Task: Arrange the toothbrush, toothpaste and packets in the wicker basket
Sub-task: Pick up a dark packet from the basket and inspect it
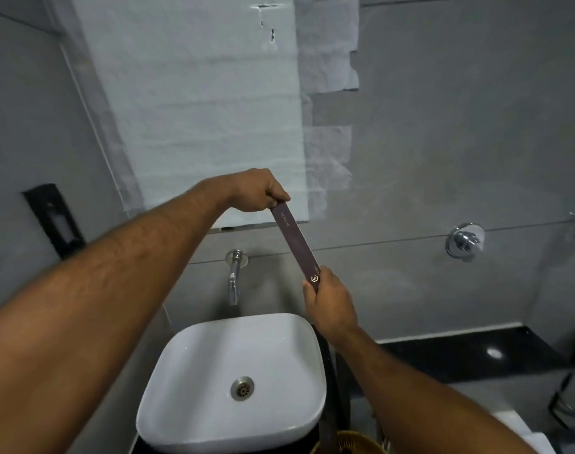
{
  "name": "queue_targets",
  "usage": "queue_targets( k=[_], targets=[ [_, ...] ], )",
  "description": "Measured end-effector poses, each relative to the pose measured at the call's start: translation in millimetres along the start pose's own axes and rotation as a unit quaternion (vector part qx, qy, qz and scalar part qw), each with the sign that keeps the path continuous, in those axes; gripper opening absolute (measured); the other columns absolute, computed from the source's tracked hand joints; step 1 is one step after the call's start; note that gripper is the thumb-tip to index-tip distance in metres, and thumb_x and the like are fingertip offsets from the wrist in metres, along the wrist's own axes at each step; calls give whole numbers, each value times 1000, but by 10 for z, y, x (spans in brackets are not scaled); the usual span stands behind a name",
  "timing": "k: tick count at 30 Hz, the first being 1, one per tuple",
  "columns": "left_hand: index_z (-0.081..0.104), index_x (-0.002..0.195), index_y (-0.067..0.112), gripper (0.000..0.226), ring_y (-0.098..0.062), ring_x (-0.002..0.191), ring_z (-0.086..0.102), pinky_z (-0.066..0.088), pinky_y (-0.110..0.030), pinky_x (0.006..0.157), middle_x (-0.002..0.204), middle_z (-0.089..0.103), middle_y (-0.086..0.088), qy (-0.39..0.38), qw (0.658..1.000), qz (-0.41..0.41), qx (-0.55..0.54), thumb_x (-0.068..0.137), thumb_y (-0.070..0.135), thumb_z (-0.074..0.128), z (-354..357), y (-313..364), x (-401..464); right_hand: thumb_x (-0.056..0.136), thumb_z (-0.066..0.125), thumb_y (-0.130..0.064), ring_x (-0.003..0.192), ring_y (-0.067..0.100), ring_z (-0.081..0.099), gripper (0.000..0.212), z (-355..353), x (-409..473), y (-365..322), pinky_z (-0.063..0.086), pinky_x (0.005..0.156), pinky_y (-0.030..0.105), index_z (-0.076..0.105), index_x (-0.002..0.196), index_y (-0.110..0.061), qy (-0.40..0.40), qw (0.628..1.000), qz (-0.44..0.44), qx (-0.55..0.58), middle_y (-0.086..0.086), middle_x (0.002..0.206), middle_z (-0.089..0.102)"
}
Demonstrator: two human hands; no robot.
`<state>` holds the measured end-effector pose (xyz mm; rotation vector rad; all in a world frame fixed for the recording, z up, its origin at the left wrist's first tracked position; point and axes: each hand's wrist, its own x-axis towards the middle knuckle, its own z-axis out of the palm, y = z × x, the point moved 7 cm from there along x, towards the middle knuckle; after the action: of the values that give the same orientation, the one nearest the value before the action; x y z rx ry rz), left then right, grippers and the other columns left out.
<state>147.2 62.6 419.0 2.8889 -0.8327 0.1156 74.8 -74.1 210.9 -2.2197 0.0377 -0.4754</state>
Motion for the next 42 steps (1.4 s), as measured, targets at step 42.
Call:
queue_targets(
  k=[42],
  targets=[
    [60, 120, -2, 49, -24, 71, 74, 61, -30, 56, 87, 75, -18, 183, 285, -167, -926, 98, 40, 46, 2153, -607, -1150, 91, 67, -29, 103, 29, 60, 34, -176, 643, -2540, 41, 69, 39, 64, 123, -20, -51, 690, -399, -602, 8, 119, 59]
  ],
)
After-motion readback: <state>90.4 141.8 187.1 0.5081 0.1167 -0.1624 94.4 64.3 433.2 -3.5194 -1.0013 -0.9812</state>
